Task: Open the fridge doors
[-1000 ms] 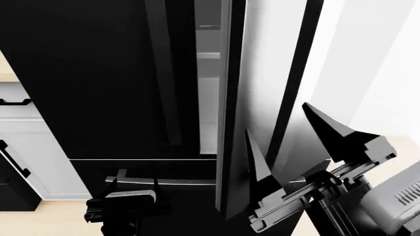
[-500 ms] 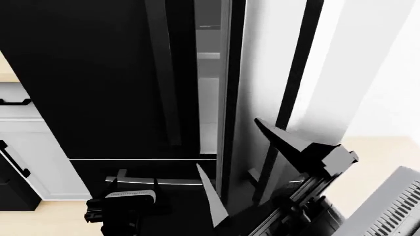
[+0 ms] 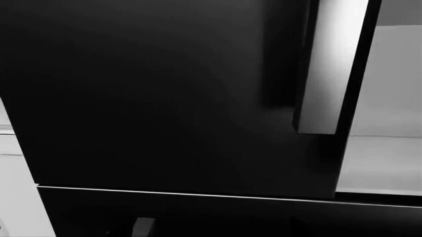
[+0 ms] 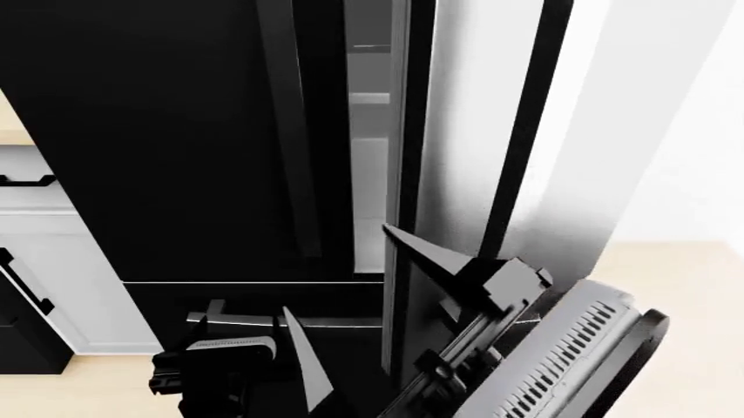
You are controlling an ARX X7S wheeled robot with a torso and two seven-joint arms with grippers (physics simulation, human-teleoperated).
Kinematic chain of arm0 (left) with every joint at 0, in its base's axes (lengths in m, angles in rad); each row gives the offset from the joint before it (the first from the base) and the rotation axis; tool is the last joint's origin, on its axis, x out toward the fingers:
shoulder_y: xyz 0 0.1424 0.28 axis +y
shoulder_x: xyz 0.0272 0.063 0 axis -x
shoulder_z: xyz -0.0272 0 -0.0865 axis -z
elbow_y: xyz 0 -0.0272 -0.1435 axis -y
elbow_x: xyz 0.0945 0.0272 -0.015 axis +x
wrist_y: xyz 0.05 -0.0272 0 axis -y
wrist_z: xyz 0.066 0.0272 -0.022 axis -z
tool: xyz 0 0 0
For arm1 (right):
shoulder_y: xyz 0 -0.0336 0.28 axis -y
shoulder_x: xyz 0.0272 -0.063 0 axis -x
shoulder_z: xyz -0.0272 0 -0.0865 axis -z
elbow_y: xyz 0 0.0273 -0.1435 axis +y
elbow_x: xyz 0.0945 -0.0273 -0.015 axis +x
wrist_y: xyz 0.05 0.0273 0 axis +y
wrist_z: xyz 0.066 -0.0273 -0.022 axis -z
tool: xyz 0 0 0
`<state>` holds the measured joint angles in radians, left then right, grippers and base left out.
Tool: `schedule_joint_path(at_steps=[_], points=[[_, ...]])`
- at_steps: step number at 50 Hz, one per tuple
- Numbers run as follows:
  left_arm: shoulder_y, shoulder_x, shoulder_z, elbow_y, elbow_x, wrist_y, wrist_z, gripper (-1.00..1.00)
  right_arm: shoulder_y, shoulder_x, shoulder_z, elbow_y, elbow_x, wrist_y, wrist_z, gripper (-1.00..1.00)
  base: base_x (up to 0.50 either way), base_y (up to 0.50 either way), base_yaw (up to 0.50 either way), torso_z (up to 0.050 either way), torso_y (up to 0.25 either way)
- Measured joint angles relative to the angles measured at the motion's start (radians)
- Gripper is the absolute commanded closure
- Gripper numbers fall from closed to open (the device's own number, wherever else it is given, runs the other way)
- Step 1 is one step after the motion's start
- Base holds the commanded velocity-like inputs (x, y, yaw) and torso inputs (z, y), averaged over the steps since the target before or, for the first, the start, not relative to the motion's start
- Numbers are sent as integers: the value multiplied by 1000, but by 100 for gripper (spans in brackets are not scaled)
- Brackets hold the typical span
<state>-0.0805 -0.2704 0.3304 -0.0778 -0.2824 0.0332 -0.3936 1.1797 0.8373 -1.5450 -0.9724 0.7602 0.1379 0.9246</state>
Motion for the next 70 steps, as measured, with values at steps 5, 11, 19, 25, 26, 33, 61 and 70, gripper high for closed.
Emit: schedule_joint_path(at_steps=[5, 11, 19, 25, 26, 33, 61, 70], points=[[1, -2, 1, 1, -1, 0, -2, -100, 32, -62, -9, 36, 47, -1, 32, -100, 0, 0, 0, 0, 0], [1, -4, 2, 2, -4, 1, -3, -100, 70, -151, -12, 57, 96, 21, 70, -100, 0, 0, 0, 0, 0], [0, -6, 4, 2, -8, 2, -4, -100, 90, -250, -25, 79, 137, 52, 110, -100, 0, 0, 0, 0, 0], [-1, -7, 6, 0, -10, 3, -6, -100, 104, -301, -21, 104, 174, 71, 136, -100, 0, 0, 0, 0, 0], [-1, -7, 6, 0, -10, 3, -6, -100, 107, -310, -19, 111, 181, 73, 140, -100, 0, 0, 0, 0, 0], [-2, -9, 8, -1, -13, 4, -7, -100, 122, -361, 1, 181, 237, 80, 149, -100, 0, 0, 0, 0, 0], [0, -17, 14, 6, -27, 6, -10, -100, 226, -604, 18, 519, 385, 206, 118, -100, 0, 0, 0, 0, 0], [-1, -20, 14, 8, -35, 5, -10, -100, 255, -651, 32, 661, 412, 234, 87, -100, 0, 0, 0, 0, 0]])
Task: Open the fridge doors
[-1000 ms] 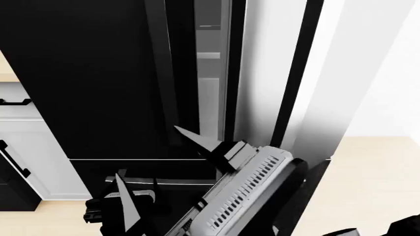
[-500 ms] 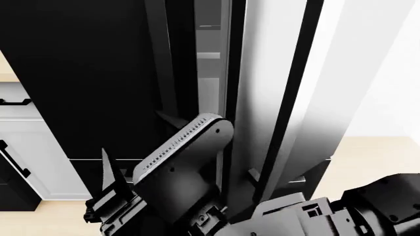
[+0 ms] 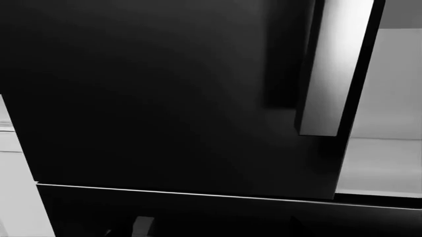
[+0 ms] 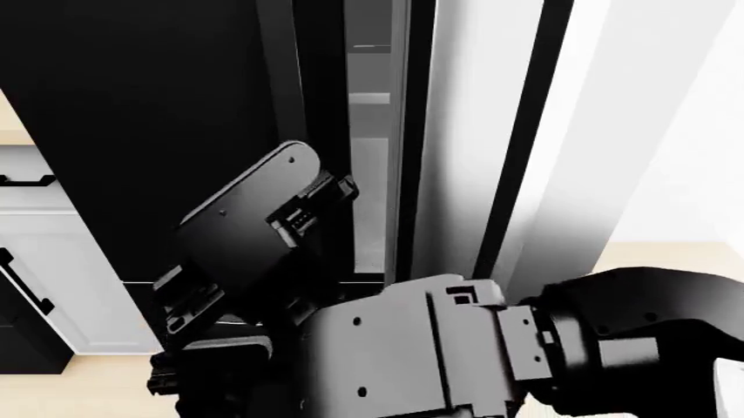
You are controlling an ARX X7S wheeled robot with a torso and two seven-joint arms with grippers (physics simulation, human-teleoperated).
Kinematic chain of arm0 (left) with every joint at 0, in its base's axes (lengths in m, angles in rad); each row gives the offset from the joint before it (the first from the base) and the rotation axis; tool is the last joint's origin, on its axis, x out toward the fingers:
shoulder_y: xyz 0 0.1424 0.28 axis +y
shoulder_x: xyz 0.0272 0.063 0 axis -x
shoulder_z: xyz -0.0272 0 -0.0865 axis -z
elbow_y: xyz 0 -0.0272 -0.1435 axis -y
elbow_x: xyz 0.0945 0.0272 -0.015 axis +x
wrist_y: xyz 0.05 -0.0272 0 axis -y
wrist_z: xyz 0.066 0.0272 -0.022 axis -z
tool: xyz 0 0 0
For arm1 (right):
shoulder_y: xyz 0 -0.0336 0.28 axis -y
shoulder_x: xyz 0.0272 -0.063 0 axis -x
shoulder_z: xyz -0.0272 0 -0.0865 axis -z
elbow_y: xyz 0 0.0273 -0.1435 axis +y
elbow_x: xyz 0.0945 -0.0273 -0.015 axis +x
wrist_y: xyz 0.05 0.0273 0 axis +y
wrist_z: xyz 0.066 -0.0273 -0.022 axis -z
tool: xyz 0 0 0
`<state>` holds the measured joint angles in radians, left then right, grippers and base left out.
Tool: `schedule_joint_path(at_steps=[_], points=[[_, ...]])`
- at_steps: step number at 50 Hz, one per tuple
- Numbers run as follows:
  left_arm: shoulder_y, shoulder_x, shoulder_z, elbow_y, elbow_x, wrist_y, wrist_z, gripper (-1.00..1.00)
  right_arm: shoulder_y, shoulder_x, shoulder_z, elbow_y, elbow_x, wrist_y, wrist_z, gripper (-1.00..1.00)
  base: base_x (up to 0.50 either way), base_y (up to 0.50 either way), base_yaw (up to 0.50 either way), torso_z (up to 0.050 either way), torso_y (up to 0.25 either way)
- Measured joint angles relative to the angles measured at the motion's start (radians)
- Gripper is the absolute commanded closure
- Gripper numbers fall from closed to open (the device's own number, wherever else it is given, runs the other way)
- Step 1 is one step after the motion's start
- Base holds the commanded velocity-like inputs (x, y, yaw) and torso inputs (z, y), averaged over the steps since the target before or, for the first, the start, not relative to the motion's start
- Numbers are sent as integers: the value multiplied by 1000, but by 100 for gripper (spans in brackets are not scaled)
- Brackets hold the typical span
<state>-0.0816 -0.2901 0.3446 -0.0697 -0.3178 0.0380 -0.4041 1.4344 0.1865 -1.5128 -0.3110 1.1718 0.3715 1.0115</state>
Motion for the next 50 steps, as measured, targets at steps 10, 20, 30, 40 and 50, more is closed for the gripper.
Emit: schedule_joint_path(at_steps=[10, 20, 30, 40, 50], points=[[-3, -2, 2, -2, -5, 0, -1, -100, 28, -40, 21, 181, 10, 3, -73, -100, 0, 0, 0, 0, 0], [-5, -2, 4, -7, -9, 5, -1, -100, 9, -68, 51, 390, 10, -44, -171, -100, 0, 0, 0, 0, 0], [-5, -2, 6, -12, -10, 11, -2, -100, -7, -82, 65, 460, -45, -28, -213, -100, 0, 0, 0, 0, 0], [-3, -5, 8, -12, -14, 15, -4, -100, -24, -86, 86, 471, -97, -8, -250, -100, 0, 0, 0, 0, 0], [-3, -7, 10, -11, -17, 16, -6, -100, -27, -90, 95, 484, -107, -9, -275, -100, 0, 0, 0, 0, 0]])
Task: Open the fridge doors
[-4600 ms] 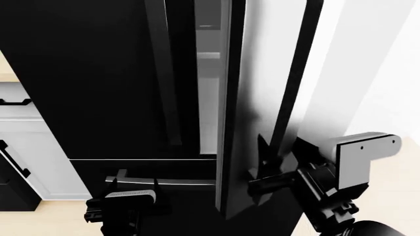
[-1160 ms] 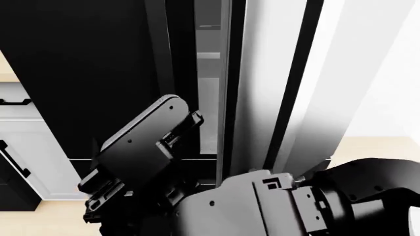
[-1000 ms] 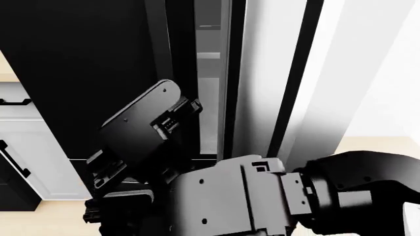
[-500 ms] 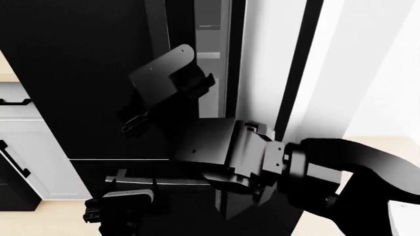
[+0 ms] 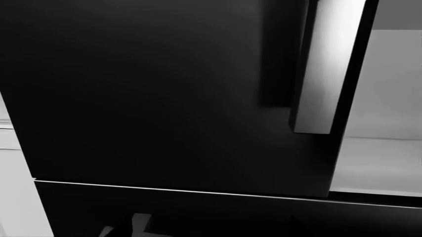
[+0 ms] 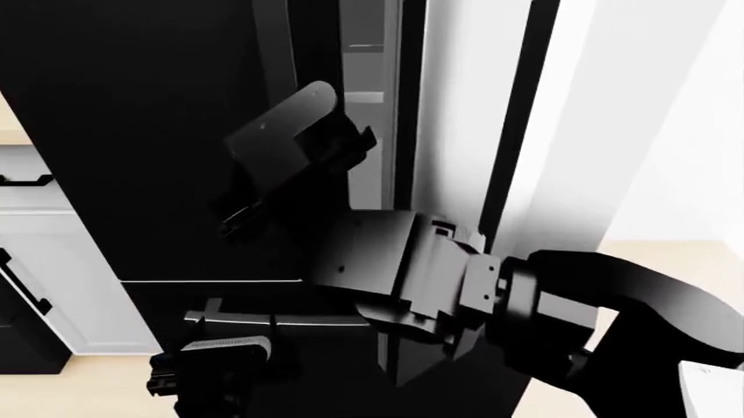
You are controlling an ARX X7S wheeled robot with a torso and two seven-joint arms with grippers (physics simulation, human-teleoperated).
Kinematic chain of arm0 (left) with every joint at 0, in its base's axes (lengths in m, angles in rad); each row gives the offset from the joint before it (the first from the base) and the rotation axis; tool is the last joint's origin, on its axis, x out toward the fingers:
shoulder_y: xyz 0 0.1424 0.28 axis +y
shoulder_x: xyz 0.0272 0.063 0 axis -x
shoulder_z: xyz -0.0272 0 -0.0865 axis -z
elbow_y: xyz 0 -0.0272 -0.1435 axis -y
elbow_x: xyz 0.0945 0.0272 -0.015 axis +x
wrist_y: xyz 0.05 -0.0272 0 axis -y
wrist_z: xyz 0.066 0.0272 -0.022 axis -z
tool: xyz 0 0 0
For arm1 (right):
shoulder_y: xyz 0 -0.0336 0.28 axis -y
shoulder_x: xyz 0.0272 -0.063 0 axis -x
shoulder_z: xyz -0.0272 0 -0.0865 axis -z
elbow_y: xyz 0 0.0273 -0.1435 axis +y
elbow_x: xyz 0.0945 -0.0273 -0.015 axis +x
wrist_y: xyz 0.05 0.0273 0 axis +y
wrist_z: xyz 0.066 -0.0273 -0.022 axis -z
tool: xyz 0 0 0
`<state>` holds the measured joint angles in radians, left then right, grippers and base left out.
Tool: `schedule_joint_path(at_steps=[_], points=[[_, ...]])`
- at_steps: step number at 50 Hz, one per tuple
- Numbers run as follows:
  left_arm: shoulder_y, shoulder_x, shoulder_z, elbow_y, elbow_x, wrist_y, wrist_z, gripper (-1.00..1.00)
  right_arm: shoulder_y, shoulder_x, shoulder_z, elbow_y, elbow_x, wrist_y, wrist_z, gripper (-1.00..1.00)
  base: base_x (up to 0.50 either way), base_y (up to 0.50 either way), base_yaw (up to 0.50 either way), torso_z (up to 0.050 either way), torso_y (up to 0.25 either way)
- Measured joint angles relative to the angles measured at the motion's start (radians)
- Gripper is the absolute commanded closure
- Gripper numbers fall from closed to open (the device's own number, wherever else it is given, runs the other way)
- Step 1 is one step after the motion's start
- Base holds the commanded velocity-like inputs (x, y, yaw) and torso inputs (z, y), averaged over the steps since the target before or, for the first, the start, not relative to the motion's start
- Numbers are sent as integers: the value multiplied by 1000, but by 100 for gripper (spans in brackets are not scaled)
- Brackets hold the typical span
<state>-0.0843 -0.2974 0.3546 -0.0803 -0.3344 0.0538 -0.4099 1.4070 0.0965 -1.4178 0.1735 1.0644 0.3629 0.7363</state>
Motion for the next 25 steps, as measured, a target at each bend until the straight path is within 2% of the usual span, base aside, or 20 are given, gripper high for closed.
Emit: schedule_joint_path(at_steps=[7, 25], points=[[0, -1, 2, 1, -1, 0, -2, -100, -1, -4, 3, 14, 44, -43, 16, -100, 0, 0, 0, 0, 0], [-4, -3, 7, -2, -7, 2, -4, -100, -45, 35, 18, -7, 77, -155, 203, -100, 0, 0, 0, 0, 0]])
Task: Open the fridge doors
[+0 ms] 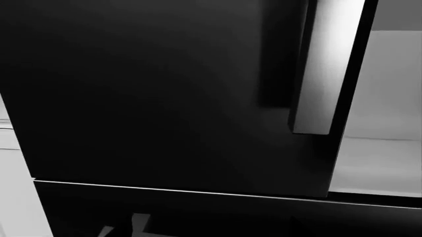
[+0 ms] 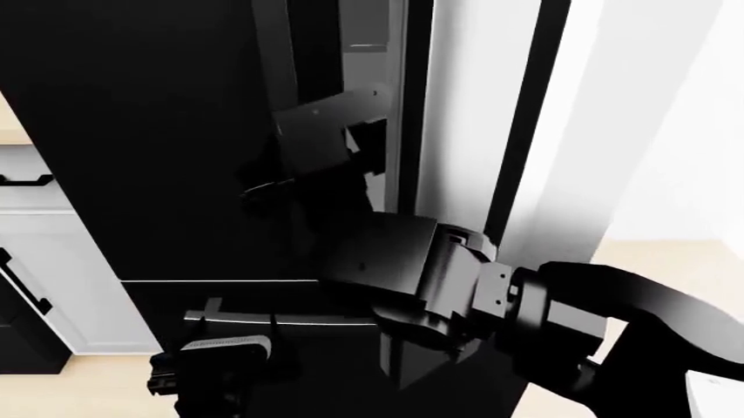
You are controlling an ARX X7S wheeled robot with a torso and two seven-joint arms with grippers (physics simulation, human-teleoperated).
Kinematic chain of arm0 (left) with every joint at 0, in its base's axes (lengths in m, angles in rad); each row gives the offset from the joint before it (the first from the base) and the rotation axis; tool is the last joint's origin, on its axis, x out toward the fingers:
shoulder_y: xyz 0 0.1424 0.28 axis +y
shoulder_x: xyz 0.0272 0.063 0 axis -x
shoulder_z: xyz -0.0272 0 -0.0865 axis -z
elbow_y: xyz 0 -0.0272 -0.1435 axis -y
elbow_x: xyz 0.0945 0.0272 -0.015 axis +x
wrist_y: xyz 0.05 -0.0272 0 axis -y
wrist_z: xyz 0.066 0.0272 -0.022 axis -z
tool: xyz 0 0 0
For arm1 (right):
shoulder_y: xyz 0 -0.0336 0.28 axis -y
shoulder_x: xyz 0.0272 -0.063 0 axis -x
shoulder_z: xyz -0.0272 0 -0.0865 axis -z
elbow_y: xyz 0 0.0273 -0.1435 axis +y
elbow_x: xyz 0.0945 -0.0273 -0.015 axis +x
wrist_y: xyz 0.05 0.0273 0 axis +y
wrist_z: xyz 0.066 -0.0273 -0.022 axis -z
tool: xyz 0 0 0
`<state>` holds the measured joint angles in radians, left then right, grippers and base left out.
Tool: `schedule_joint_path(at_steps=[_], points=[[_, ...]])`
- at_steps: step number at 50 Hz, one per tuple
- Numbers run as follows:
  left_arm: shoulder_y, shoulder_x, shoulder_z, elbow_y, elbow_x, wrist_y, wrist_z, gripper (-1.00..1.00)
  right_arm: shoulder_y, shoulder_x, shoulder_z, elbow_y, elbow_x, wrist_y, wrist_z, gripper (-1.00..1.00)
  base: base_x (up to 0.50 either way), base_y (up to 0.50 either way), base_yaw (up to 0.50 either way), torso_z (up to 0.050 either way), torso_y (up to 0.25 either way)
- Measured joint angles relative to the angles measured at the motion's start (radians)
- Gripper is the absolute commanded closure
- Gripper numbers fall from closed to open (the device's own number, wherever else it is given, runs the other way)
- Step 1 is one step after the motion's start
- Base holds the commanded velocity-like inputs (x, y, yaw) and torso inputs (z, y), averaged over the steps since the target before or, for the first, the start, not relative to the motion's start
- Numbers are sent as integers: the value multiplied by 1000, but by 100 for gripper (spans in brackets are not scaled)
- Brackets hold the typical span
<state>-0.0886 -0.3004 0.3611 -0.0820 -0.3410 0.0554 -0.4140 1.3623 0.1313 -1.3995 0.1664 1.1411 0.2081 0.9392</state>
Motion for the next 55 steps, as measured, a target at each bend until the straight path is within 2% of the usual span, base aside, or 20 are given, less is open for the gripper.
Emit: schedule_joint_path(at_steps=[33, 47, 55], points=[[-2, -7, 8, 2, -8, 1, -5, -100, -81, 52, -1, -181, -141, -74, 304, -100, 0, 0, 0, 0, 0], [2, -10, 11, 4, -9, 7, -9, -100, -126, 129, -23, -381, -246, -27, 514, -100, 0, 0, 0, 0, 0], [4, -12, 12, 4, -9, 11, -11, -100, -189, 165, 19, -505, -328, 48, 580, -100, 0, 0, 0, 0, 0]])
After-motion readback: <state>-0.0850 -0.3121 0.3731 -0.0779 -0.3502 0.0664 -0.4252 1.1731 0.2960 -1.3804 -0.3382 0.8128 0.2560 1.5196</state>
